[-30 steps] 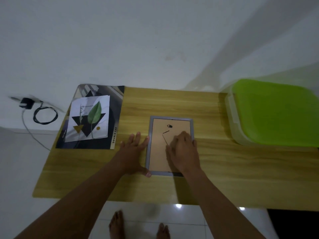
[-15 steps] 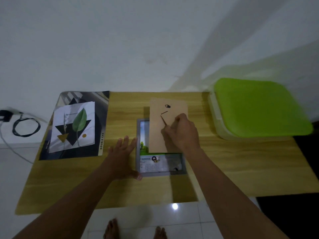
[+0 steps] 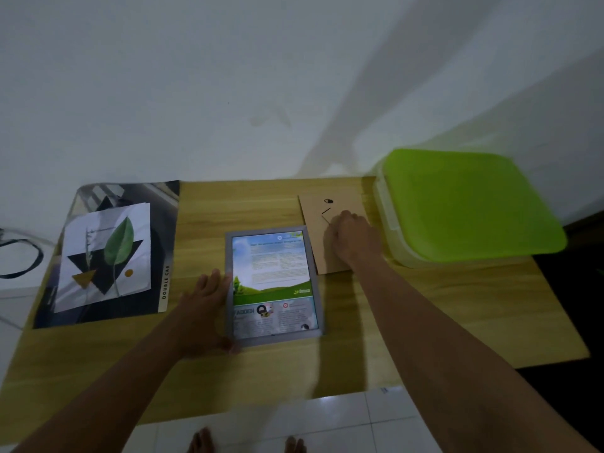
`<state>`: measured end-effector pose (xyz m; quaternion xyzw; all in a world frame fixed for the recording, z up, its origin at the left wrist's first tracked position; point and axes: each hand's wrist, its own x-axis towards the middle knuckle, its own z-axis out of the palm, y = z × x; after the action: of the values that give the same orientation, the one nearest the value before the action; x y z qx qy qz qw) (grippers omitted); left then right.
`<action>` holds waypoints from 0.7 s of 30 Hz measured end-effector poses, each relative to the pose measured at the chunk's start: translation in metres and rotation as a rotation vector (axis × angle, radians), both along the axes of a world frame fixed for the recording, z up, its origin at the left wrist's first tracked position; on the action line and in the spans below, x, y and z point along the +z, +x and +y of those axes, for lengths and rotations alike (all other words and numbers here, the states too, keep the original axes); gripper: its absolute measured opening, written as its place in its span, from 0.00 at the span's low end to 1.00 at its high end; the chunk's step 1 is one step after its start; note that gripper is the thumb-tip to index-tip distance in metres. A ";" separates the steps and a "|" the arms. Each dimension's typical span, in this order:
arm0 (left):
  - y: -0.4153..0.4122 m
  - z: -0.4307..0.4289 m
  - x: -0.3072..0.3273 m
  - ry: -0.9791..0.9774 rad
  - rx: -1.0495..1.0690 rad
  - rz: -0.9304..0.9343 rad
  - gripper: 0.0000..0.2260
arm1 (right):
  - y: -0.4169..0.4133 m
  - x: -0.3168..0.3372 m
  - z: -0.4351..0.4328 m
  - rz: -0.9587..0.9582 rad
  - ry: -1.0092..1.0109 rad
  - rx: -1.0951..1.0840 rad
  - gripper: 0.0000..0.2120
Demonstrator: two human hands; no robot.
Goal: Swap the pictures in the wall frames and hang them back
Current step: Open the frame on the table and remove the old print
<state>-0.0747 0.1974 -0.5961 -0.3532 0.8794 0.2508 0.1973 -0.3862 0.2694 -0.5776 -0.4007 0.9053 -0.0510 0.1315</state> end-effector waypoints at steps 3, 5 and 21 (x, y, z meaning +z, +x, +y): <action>0.000 0.000 -0.002 0.010 0.010 0.003 0.63 | 0.006 -0.014 0.004 -0.057 -0.068 0.008 0.13; 0.000 0.000 -0.002 0.013 0.012 0.006 0.63 | 0.006 -0.019 0.006 -0.033 -0.072 0.012 0.16; -0.006 0.004 0.004 0.025 0.028 -0.006 0.63 | 0.064 -0.015 0.031 -0.177 -0.073 0.375 0.36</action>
<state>-0.0803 0.2011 -0.5926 -0.3638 0.8706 0.2634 0.2007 -0.3221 0.3002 -0.5929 -0.5607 0.7973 -0.0935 0.2030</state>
